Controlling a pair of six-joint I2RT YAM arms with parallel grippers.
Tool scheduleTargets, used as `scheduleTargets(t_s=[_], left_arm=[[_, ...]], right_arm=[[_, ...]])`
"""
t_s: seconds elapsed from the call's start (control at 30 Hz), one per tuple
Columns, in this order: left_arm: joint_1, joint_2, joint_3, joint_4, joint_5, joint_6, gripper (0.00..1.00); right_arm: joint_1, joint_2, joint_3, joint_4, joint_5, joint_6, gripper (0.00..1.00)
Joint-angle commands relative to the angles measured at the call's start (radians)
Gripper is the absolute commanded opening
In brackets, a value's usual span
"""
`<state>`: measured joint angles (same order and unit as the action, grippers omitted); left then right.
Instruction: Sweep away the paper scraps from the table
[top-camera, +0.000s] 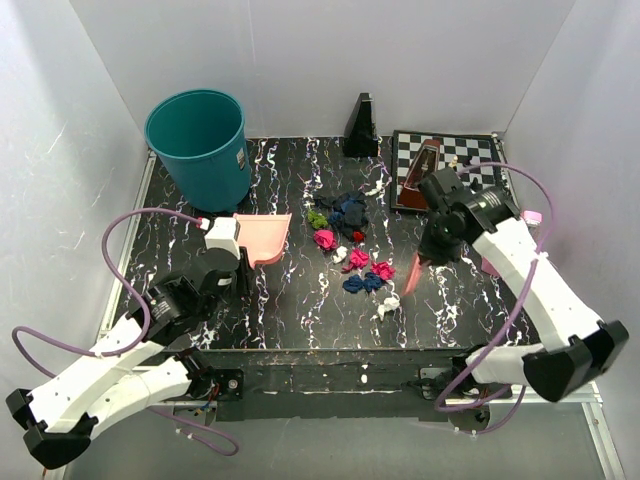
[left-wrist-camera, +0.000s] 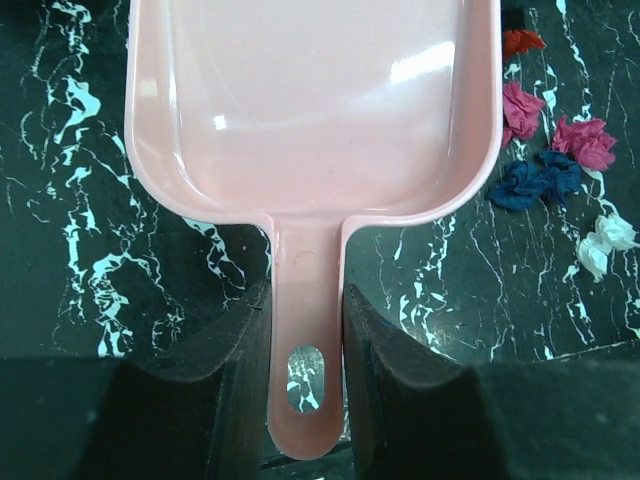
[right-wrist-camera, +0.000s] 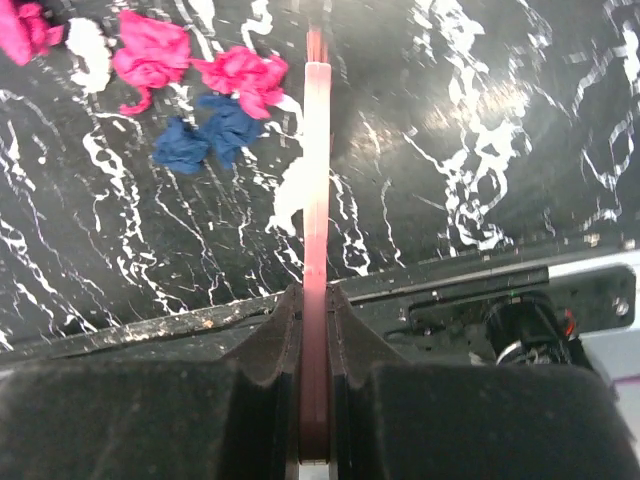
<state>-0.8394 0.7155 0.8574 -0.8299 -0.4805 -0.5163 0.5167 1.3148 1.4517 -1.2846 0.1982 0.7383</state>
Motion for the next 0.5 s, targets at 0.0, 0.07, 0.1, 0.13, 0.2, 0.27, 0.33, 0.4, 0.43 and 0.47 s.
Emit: scheduleTargets(t_s=[0.0, 0.07, 0.1, 0.13, 0.2, 0.27, 0.33, 0.4, 0.43, 0.47], left_arm=[[0.005, -0.010, 0.026, 0.034, 0.039, -0.028, 0.00], [0.005, -0.017, 0.020, 0.040, 0.048, -0.037, 0.00], [0.003, -0.024, 0.017, 0.043, 0.049, -0.042, 0.00], [0.003, -0.030, 0.014, 0.046, 0.054, -0.047, 0.00], [0.005, -0.042, 0.006, 0.051, 0.057, -0.054, 0.00], [0.003, -0.057, 0.003, 0.051, 0.057, -0.054, 0.00], [0.005, -0.073, 0.002, 0.049, 0.051, -0.051, 0.00], [0.005, -0.085, 0.005, 0.049, 0.043, -0.041, 0.00], [0.005, -0.090, 0.006, 0.049, 0.034, -0.034, 0.00], [0.005, -0.091, 0.008, 0.049, 0.028, -0.028, 0.00]], right_arm=[[-0.001, -0.117, -0.086, -0.289, 0.103, 0.282, 0.01], [-0.001, -0.127, -0.143, -0.309, 0.041, 0.300, 0.01], [0.000, -0.127, -0.172, -0.309, 0.017, 0.305, 0.01], [-0.001, -0.126, -0.203, -0.309, -0.006, 0.308, 0.01], [0.003, -0.117, -0.247, -0.309, -0.022, 0.309, 0.01], [0.006, -0.094, -0.260, -0.309, -0.011, 0.311, 0.01], [0.009, -0.071, -0.258, -0.305, -0.014, 0.315, 0.01], [0.009, -0.052, -0.255, -0.251, -0.048, 0.319, 0.01], [0.009, -0.043, -0.249, -0.210, -0.084, 0.309, 0.01], [0.009, -0.029, -0.238, -0.168, -0.126, 0.306, 0.01]])
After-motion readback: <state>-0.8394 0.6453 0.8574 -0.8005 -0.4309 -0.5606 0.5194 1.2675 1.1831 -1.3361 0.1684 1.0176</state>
